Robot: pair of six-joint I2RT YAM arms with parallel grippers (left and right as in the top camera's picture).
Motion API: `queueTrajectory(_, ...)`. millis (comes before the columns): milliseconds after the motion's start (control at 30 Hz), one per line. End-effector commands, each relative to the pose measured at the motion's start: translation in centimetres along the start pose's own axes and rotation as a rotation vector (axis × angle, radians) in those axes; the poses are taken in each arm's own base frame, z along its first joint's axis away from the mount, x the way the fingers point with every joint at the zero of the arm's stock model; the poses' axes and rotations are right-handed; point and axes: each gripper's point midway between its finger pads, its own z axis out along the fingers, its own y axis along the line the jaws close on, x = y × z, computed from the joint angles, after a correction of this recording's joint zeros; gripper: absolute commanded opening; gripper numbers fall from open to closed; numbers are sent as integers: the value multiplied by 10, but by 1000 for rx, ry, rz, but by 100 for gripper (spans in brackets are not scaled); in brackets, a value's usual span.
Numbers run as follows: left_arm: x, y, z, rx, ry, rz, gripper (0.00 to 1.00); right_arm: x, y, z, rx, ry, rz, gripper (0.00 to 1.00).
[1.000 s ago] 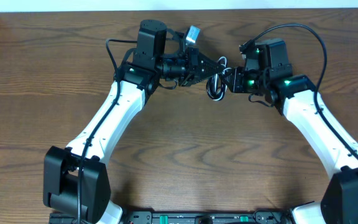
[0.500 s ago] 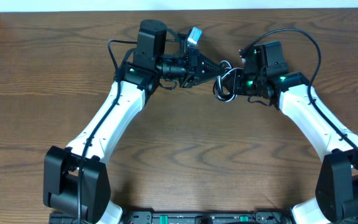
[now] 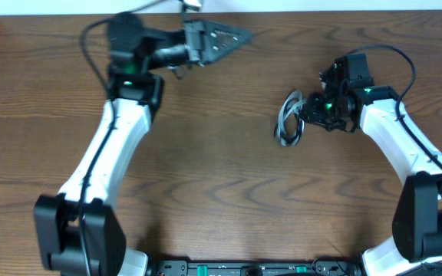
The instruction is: Untangle cables
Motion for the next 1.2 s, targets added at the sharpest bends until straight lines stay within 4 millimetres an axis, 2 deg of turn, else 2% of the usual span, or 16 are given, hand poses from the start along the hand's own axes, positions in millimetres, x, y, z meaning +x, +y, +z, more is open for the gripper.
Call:
queueTrajectory(0,5,-20,-2,24,51,-65,6,2,-8,5,40,7,-1,28)
queueTrajectory(167,13,-17,-2,24,93,-15,8,5,-4,6,35,16,-22,28)
queueTrajectory(267,18,0,-3,-8,103,-43,7,6,-2,6,15,24,-20,28)
queueTrajectory(367,27,37,-5,-99,86,-94,7,3,5,0,-48,24,-19,29)
queueTrajectory(433,35,73,-11,-225,52,-144,7,-1,6,-8,-77,13,-14,32)
queueTrajectory(567,58,153,-40,-625,-1,-189,7,-11,3,-34,-99,-45,4,41)
queueTrajectory(633,70,179,-54,-812,2,-170,8,-14,1,-45,-100,-69,2,45)
queueTrajectory(700,77,192,-56,-911,25,-121,17,-16,0,-55,-101,-87,3,47)
queueTrajectory(833,93,208,-42,-982,78,-76,49,-13,-1,-61,-95,-88,-2,49)
queueTrajectory(867,100,215,-37,-998,99,-77,52,-11,-2,-61,-91,-80,2,50)
queueTrajectory(967,116,231,-26,-1010,148,-92,59,-6,-5,-60,-75,-64,2,51)
queueTrajectory(1167,148,275,0,-1006,234,-114,59,2,-14,-59,-28,-37,0,51)
